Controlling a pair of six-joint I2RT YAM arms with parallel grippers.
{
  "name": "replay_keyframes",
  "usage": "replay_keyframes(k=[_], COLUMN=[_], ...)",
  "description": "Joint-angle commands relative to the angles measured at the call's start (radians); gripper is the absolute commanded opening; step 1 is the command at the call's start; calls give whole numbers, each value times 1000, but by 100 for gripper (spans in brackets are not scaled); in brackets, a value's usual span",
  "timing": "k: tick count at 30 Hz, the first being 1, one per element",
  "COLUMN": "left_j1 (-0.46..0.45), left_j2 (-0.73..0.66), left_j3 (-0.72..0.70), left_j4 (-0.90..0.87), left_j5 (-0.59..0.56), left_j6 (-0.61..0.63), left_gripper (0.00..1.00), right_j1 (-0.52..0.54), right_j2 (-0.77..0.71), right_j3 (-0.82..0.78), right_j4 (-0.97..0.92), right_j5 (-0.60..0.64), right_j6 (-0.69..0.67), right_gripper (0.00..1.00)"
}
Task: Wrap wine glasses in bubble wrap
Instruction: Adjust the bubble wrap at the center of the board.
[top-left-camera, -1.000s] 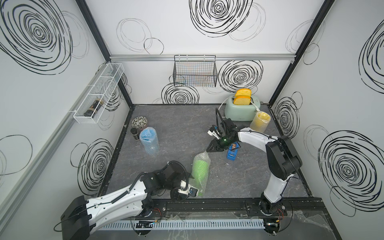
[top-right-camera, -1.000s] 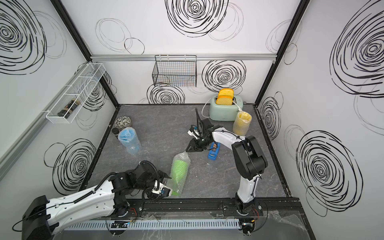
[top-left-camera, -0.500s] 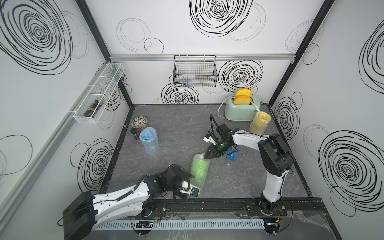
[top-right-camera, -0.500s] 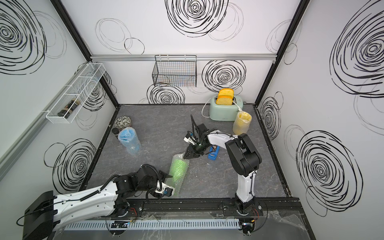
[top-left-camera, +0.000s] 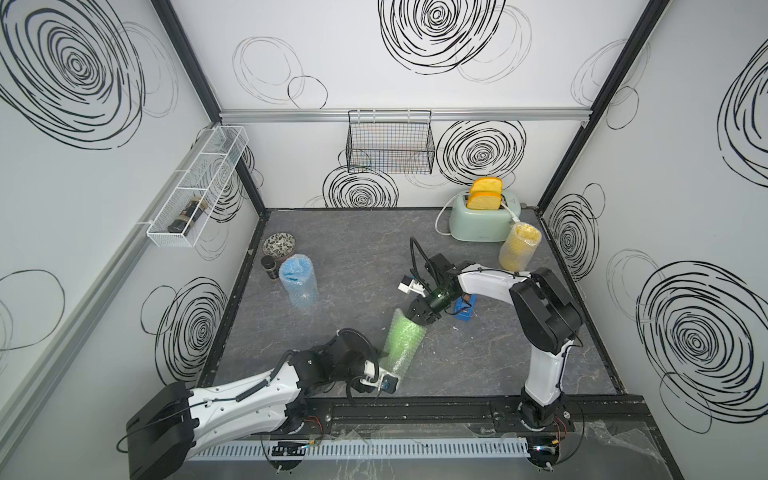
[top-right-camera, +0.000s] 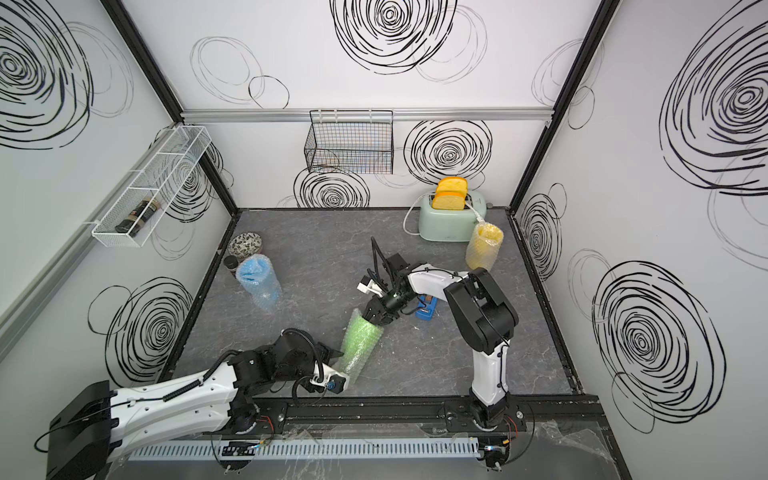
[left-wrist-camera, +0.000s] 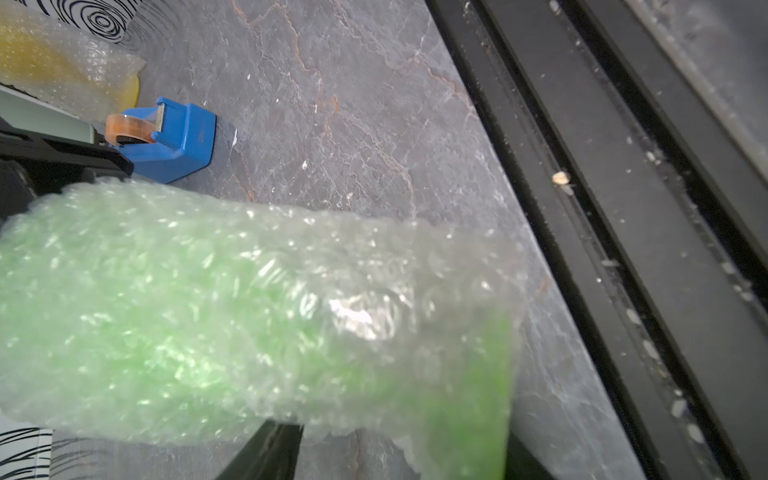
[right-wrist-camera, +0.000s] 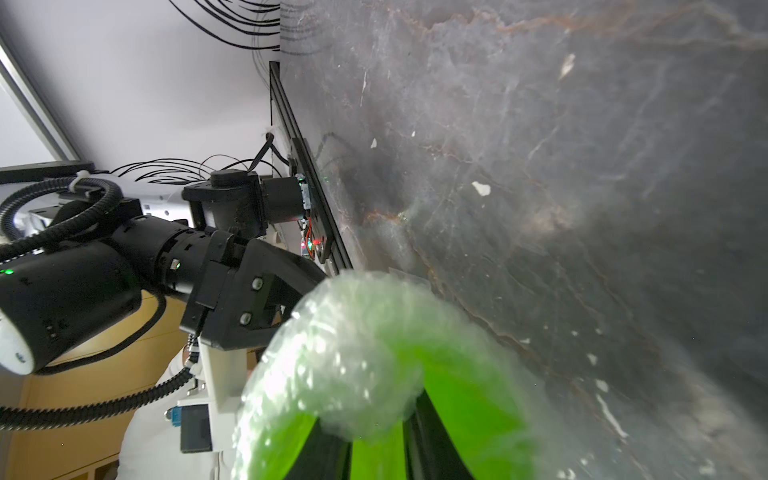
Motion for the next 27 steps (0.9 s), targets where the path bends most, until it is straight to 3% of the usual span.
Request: replay_keyframes(k=[1,9,17,24,27], left_j1=[26,46,67,95,121], left_j2=[17,167,363,183,87], left_j3=[-15,29,97,-6,0], left_j4=[226,419,544,396,221], left_j5=[-110,-147,-252,-173,-133], left_j6=[61,88,72,143,158], left_gripper=[64,63,82,98,97], right_j1=[63,74,159,255,297], right_j2=[-41,-173,-183,-158,-140], right_j3=[-5,112,244,294,314], right_j4=[-91,-147,-237,-308,-338], right_j5=[-24,267,595,831,916], right_j6=[11,166,262,355,398], right_gripper=[26,29,29,29,29])
